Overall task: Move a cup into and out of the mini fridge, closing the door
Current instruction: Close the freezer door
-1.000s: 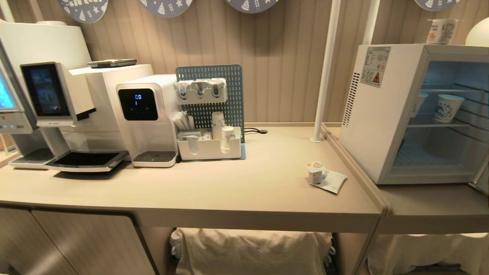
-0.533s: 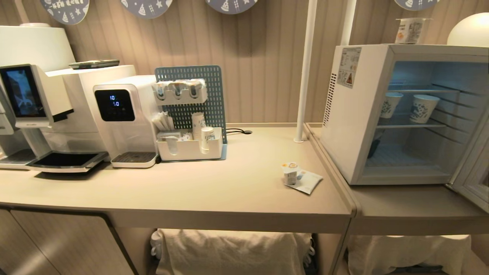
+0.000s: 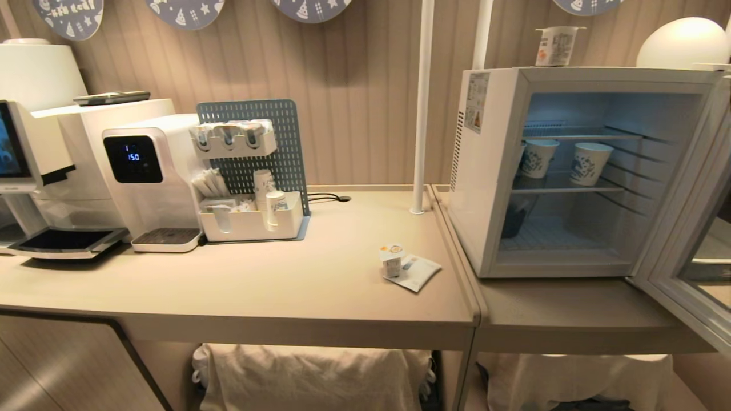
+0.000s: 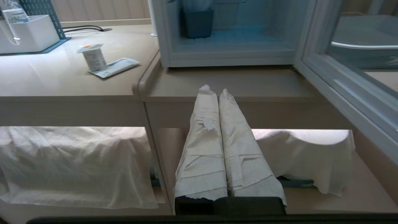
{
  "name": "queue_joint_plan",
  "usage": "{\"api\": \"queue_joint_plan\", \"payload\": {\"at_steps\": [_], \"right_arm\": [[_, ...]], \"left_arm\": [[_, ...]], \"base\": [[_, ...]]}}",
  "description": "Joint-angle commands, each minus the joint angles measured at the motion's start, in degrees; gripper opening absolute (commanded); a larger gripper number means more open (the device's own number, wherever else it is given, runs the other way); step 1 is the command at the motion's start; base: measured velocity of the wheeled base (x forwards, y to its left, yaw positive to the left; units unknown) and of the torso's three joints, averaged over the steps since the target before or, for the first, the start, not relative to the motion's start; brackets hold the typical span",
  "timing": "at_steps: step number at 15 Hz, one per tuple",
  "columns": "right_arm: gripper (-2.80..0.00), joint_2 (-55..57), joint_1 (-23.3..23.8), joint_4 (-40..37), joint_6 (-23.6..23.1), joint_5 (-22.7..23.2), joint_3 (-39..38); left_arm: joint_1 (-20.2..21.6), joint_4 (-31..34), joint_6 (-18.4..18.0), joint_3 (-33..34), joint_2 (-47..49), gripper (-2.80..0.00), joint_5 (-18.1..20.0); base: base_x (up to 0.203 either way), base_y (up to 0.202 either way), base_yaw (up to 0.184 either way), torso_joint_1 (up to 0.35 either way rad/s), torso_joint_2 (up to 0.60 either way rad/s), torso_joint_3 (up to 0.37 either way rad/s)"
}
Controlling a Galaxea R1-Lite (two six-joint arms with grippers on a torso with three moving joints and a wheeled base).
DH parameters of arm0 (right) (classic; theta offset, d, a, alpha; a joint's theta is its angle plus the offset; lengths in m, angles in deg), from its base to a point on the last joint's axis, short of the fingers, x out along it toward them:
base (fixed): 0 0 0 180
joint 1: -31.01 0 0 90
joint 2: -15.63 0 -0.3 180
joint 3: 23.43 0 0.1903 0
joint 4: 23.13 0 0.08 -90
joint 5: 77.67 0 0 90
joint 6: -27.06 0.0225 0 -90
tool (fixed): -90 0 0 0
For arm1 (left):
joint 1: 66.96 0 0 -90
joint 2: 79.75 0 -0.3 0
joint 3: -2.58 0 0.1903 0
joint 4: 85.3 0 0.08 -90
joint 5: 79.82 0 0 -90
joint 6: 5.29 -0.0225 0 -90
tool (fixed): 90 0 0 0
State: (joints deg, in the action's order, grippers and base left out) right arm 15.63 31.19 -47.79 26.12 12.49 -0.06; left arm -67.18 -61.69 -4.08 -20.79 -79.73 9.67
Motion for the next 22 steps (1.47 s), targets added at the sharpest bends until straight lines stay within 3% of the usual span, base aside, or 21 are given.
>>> {"api": "queue_joint_plan", "payload": {"at_steps": [1, 22], "right_arm": [[-2.8, 0.1, 0.0, 0.0, 0.0, 0.0, 0.0], [-2.8, 0.1, 0.0, 0.0, 0.0, 0.0, 0.0]], "left_arm": [[0.0, 0.0, -0.1, 0.1, 0.0, -2.8, 0.0], [0.0, 0.0, 0.0, 0.1, 0.0, -2.8, 0.0]], "base": [[0.0, -0.194, 0.003, -0.004, 0.0, 0.004], [0.0, -0.193, -0.001, 0.002, 0.0, 0.003]]}}
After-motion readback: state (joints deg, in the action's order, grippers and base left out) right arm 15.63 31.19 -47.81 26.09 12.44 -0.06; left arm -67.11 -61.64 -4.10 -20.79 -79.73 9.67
